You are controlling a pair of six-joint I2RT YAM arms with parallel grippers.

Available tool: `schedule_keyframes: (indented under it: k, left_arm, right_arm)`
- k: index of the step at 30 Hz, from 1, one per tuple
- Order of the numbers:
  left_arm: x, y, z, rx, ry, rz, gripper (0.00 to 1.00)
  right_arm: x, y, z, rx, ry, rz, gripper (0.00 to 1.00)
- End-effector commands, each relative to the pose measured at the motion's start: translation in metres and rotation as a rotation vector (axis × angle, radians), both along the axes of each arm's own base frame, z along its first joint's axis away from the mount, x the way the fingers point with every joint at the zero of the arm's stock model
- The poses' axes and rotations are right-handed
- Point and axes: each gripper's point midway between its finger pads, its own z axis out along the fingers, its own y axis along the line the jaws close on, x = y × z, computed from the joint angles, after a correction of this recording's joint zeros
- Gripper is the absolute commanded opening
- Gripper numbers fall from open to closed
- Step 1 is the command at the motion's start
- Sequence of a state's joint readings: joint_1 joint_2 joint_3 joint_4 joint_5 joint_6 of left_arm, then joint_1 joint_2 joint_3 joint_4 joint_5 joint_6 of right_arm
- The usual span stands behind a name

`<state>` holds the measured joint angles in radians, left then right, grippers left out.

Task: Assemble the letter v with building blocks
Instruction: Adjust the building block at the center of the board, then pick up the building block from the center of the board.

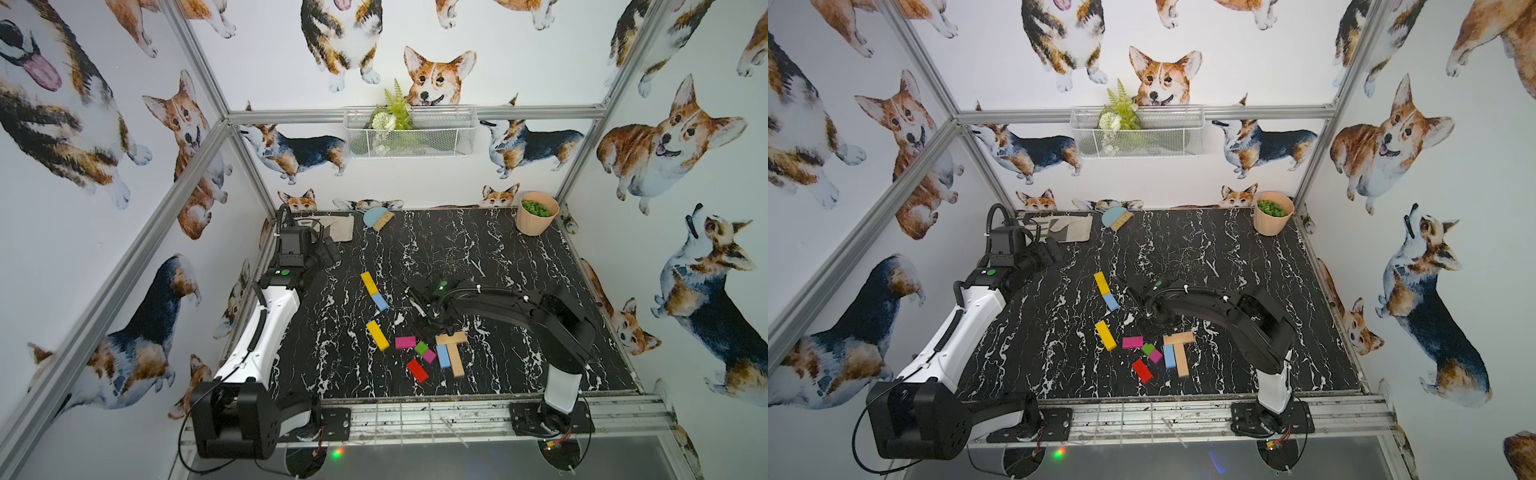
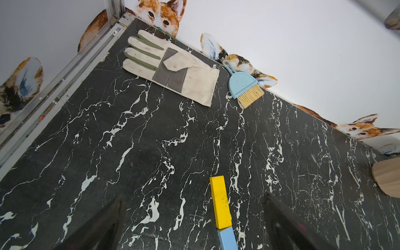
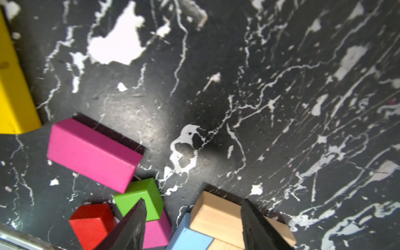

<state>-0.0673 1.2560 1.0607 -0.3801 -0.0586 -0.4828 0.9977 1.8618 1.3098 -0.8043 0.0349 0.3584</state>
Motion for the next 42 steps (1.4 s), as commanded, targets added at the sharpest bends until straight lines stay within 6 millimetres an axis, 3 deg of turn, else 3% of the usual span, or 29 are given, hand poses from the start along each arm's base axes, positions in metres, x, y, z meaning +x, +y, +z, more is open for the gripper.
schedule_keyframes:
  k: [1,16,34,42]
  left_arm:
    - [0.002,0.001,0.007,-0.005,-0.026,0.004,1.0]
    - [0.002,0.001,0.005,-0.004,-0.022,0.004,1.0]
    - [0.001,0.001,0.004,-0.001,-0.019,0.008,1.0]
    - [0.001,0.002,0.004,0.0,-0.019,0.01,1.0]
  right_arm:
    - [-0.003,-0.004,0.004,-0.043,-0.042,0.061,0.7]
    - [-0.036,0.015,0.0,0.005,0.008,0.179,0.67]
    - [-0.034,0.027,-0.023,-0.027,0.041,0.191,0.64]
    - [-0.031,0.027,-0.027,-0.042,0.042,0.187,0.55]
